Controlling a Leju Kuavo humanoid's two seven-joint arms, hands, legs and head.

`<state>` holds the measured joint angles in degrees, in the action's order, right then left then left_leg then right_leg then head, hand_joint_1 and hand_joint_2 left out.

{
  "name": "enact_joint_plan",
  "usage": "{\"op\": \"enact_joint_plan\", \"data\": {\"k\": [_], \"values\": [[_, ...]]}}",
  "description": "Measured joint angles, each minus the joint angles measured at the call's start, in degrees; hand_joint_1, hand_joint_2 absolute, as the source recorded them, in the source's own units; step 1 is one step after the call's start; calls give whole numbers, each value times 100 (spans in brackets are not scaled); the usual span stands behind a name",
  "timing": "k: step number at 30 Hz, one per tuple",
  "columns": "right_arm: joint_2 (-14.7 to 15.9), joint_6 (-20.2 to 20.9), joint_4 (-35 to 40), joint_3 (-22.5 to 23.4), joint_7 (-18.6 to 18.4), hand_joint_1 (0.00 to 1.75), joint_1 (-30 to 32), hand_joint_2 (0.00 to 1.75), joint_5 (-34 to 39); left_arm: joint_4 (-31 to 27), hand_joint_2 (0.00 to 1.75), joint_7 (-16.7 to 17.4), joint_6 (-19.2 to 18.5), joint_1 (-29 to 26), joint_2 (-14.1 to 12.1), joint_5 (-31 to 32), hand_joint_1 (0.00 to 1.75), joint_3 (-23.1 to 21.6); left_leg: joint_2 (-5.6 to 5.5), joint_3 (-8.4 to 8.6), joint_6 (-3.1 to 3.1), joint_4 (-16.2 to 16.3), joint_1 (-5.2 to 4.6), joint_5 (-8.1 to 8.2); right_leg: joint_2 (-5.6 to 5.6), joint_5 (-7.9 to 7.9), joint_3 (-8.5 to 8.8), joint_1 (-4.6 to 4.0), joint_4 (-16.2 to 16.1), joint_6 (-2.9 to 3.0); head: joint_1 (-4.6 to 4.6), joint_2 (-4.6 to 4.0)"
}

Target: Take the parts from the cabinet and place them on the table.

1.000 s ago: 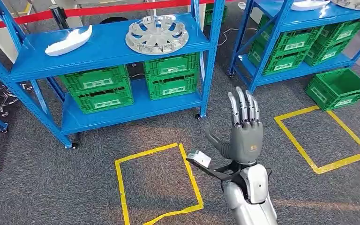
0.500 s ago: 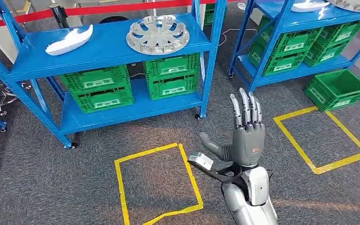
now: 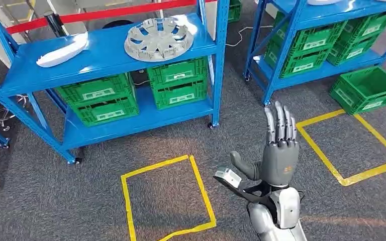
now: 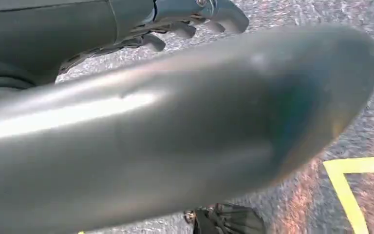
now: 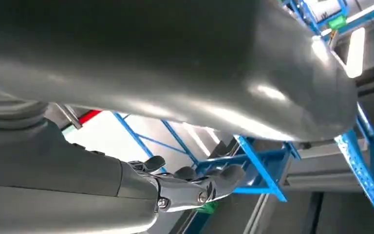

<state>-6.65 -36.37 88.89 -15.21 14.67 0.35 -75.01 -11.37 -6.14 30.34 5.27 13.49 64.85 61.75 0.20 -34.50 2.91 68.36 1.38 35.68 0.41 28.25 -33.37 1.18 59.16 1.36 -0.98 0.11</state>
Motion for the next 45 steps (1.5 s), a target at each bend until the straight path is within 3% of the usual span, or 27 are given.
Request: {"op": "enact_joint_plan", "data": {"k": [1, 2, 3, 4, 6, 7, 8, 11, 13, 14, 16, 17, 18, 19, 21, 22, 23, 26, 28, 29, 32, 34, 37, 38, 42, 44, 45], "values": [[0, 0, 24, 46, 4, 0, 53, 0, 2, 2, 0, 18, -4, -7, 0, 7, 0, 0, 0, -305, -5, 508, -2, 151, 0, 19, 14, -20, 1, 22, -2, 0], [5, 0, 46, 79, 13, 0, 108, 0, 13, 4, 0, 29, -7, -18, 0, 7, 0, 0, 0, -512, -15, 790, -6, 167, 4, 41, 31, -41, 4, 39, -2, 2], [9, 2, 74, 113, 31, 0, 152, 0, 43, 7, 0, 48, -7, -30, 0, 7, 0, 0, -1, -569, -35, 777, -13, 39, 14, 62, 59, -54, 5, 45, -2, 0], [9, 4, 98, 140, 42, 0, 180, 0, 50, 9, 0, 50, -7, -35, 0, 7, 0, 0, -3, -518, -64, 570, -24, -176, 28, 87, 92, -66, 6, 46, -2, 2], [9, 11, 162, 223, 92, 0, 199, 0, 116, 9, 0, 48, -7, -29, 0, -11, 0, 0, -11, -103, -173, -502, -69, -866, 49, 155, 203, -80, 7, 24, -2, 2], [9, 11, 181, 247, 127, 0, 203, 0, 151, 9, 0, 44, -7, -28, -4, -35, 0, 2, -26, 20, -221, -737, -100, -842, 50, 183, 220, -87, 5, -1, -11, 0], [9, 15, 203, 278, 162, 0, 203, 0, 168, 9, 0, 24, 0, -17, -2, -50, 0, 7, -25, 90, -215, -886, -112, -785, 67, 206, 204, -110, 26, -44, 2, 2], [7, 18, 251, 354, 229, 0, 219, 0, 212, 11, 0, -24, 2, -10, 7, -63, 0, 44, -34, 62, -268, -868, -129, -775, 62, 194, 215, -83, -39, -135, -7, 2], [7, 22, 289, 378, 238, 0, 222, 0, 225, 4, 0, -31, 2, -15, 15, -68, 0, 59, -29, 153, -334, -958, -70, -785, 29, 287, 188, -98, 122, -204, -20, 0], [7, 22, 297, 389, 238, 0, 215, 0, 225, 4, 0, -28, 2, -9, 13, -70, 0, 63, -16, 163, -364, -960, -69, -773, 15, 430, 42, -85, 389, -219, -33, 2], [7, 26, 297, 417, 240, 0, 248, 0, 225, 4, 0, -26, 2, 1, 13, -81, 0, 74, -12, 187, -402, -956, -74, -736, 9, 805, -510, -61, 1349, -261, -31, 2], [7, 28, 297, 442, 240, 0, 266, 0, 225, 7, 0, -20, 2, -5, 13, -83, 0, 81, -12, 202, -399, -953, -75, -716, 9, 859, -734, -57, 1681, -276, -33, 2], [7, 33, 297, 459, 243, 0, 273, 0, 225, 9, 0, -13, 2, -14, 15, -85, 0, 87, -14, 225, -392, -950, -74, -694, 6, 767, -825, -50, 1735, -285, -31, 2], [9, 35, 297, 468, 249, 0, 273, 0, 225, 9, 0, -9, 2, -19, 15, -92, 0, 92, -17, 266, -385, -946, -71, -665, -1, 515, -768, -35, 1499, -288, -35, 2], [9, 48, 310, 485, 291, 0, 276, 0, 219, 11, 0, -6, 2, -15, 22, -103, 0, 94, -21, 364, -353, -937, -64, -593, -22, -88, -362, -19, 532, -272, -33, 2], [7, 50, 319, 492, 304, 0, 276, 0, 205, 11, 0, -4, 2, -15, 22, -105, 0, 94, -19, 397, -320, -933, -66, -553, -51, -197, -191, -17, 111, -256, -35, 0], [7, 66, 328, 492, 315, 0, 277, 0, 192, 11, 0, -2, 2, -3, 20, -107, 0, 94, -29, 364, -271, -910, -115, -511, -48, -95, -130, -66, 33, -235, -33, 2], [-2, 131, 413, 518, 302, 0, 358, 0, 118, 11, 0, 29, -13, -1, 22, -98, 0, 94, -15, 424, -174, -998, -85, -494, -19, -55, -130, -87, 49, -121, -31, 2], [-22, 157, 481, 527, 304, 0, 404, 0, 50, 9, 0, 50, -18, 5, 22, -65, 0, 94, -15, 460, -97, -906, -70, -433, -14, -70, -29, -40, -43, -36, -20, 0], [-26, 168, 501, 531, 302, 0, 413, 0, 42, 9, 0, 50, -20, 7, 22, -46, 0, 94, -16, 319, -78, -636, -72, -294, -20, -45, 9, -37, -55, 5, 4, 0], [-35, 212, 503, 546, 308, 0, 485, 0, -54, 13, 0, 74, -50, -9, 22, -35, 0, 94, -16, -423, -41, 620, -65, 162, -24, 37, 83, -44, -54, 59, 4, 2], [-35, 219, 505, 555, 310, 0, 536, 0, -98, 13, 0, 79, -50, -27, 17, -35, 0, 94, -16, -583, -42, 677, -64, -66, -7, 100, 163, -43, -52, 54, 4, 2], [-46, 219, 511, 570, 315, 0, 559, 0, -124, 13, 0, 81, -48, -24, 11, -46, 0, 94, -16, -77, -121, -677, -66, -954, 12, 244, 362, -40, -54, -12, 4, 2], [-50, 216, 514, 577, 321, 0, 556, 0, -138, 15, 0, 83, -48, -19, 7, -52, 0, 94, -24, 0, -148, -819, -101, -829, 12, 295, 352, -79, -47, -66, 7, 2], [-59, 212, 520, 583, 334, 0, 552, 0, -175, 15, 0, 42, -46, -14, 9, -92, 0, 96, -39, 85, -310, -888, -102, -773, 21, 283, 437, -69, -28, -186, 11, 2], [-59, 210, 520, 583, 337, 0, 518, 0, -190, 13, 0, 15, -46, -15, 9, -111, 0, 98, -42, 170, -379, -921, -78, -746, -8, 420, 308, -54, 264, -241, -4, 2], [-59, 212, 520, 583, 341, 0, 496, 0, -205, 9, 0, 0, -46, -6, 7, -114, 0, 98, -42, 185, -405, -920, -78, -727, -11, 579, 96, -53, 626, -258, -22, 2]]}}
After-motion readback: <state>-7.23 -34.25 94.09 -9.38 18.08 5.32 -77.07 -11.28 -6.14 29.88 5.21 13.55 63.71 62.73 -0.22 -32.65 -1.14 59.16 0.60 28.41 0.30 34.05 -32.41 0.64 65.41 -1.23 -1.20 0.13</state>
